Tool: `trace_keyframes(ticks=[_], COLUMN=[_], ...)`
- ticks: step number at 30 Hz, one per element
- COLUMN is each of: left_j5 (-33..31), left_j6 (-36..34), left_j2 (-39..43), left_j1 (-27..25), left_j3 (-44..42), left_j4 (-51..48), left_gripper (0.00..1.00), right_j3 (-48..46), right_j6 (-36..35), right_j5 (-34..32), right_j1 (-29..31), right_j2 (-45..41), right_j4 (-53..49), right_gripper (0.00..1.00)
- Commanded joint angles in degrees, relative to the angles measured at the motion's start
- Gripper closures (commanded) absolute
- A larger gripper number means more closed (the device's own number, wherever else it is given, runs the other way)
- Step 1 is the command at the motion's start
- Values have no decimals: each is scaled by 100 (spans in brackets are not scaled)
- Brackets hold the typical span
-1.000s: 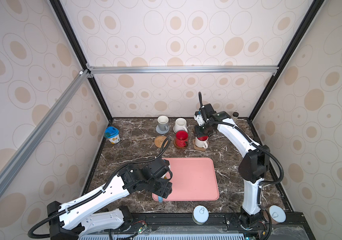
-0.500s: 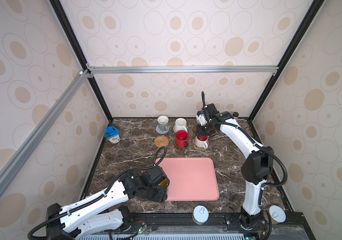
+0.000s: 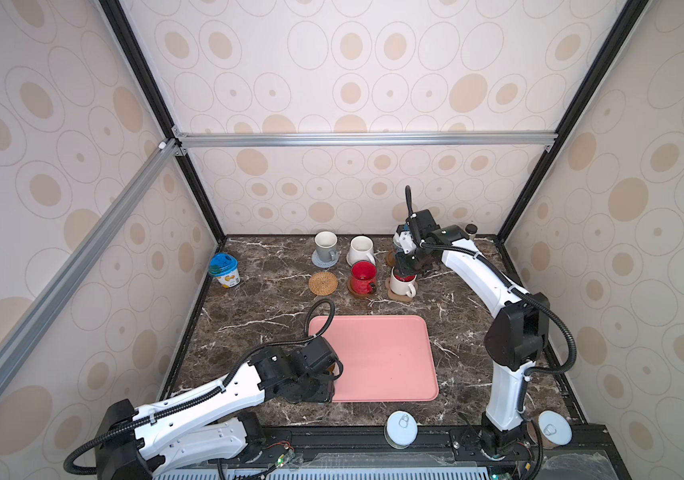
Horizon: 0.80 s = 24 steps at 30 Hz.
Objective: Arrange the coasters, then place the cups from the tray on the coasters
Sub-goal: 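Lower left gripper into the blue butterfly mug and grip its rim, then lift the butterfly mug with left gripper and carry it toward the rattan coaster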
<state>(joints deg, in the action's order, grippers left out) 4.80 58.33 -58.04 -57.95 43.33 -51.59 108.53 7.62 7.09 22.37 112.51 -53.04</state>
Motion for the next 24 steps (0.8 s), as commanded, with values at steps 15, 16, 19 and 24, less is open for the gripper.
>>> trace_keyframes(ticks=[15, 16, 19, 24], left_j5=[-1113, -1185, -1304, -1420], left_j6=[724, 737, 775, 821], left_j2=[-753, -804, -920, -963], left_j1=[-80, -84, -82, -85], left_j3=[129, 162, 204, 120], left_j4=[435, 448, 464, 694], left_gripper=[50, 51, 56, 65], right_j3=[-130, -130, -122, -96], right_j6=[123, 126, 128, 132], right_j5=[-14, -15, -15, -6], right_j1=[-80, -75, -83, -90], right_j2=[-238, -229, -229, -186], right_j4=[-12, -9, -6, -34], right_gripper=[61, 61, 61, 61])
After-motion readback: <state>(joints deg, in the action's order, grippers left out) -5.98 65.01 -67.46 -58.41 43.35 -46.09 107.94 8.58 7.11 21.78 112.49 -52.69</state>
